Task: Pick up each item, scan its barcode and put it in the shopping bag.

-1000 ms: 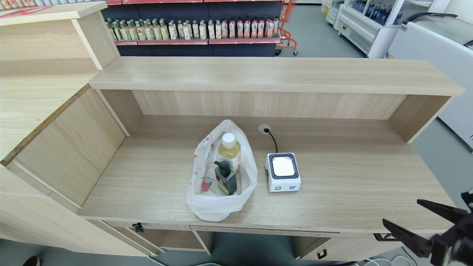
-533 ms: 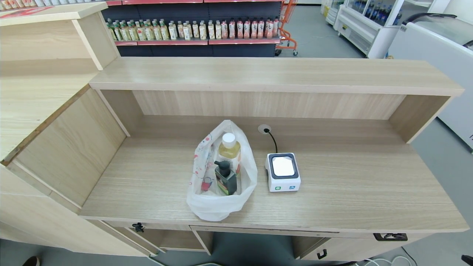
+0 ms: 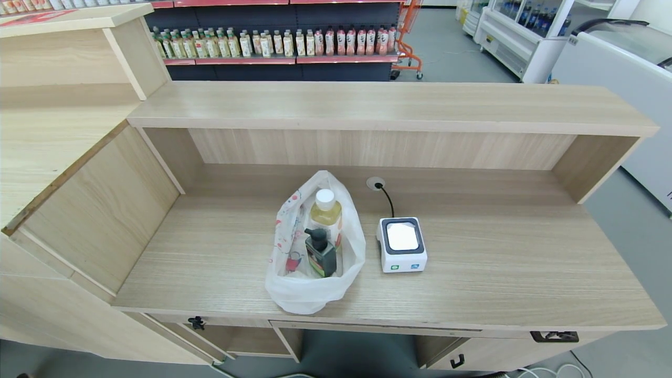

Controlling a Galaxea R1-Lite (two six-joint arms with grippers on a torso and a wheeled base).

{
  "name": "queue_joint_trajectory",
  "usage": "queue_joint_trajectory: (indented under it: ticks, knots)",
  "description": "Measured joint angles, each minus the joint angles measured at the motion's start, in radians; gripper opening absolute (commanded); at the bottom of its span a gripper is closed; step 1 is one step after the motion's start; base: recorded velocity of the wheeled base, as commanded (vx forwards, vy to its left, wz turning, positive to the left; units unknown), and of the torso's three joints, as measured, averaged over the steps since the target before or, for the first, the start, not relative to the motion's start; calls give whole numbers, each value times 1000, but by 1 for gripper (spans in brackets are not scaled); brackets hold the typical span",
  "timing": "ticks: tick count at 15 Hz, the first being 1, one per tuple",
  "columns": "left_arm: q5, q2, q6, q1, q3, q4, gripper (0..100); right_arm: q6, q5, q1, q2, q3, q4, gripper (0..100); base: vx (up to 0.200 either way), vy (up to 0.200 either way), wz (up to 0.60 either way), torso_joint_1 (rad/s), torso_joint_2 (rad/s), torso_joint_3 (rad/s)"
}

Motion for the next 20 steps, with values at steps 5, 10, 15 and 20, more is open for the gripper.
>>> queue_joint_trajectory:
  ticks: [5,10,15,20]
  knots:
    - [0,0,0,0,0,0,100,11,0,28,-83,0,5,100,0,0,0,0,0,0]
    - [6,0,-7,-1,0,0,100,16,0,31,-96,0,8,100,0,0,0,0,0,0]
    - [5,0,-2,0,0,0,100,19,0,31,-96,0,9,100,0,0,0,0,0,0]
    - [5,0,-2,0,0,0,100,19,0,31,-96,0,10,100,0,0,0,0,0,0]
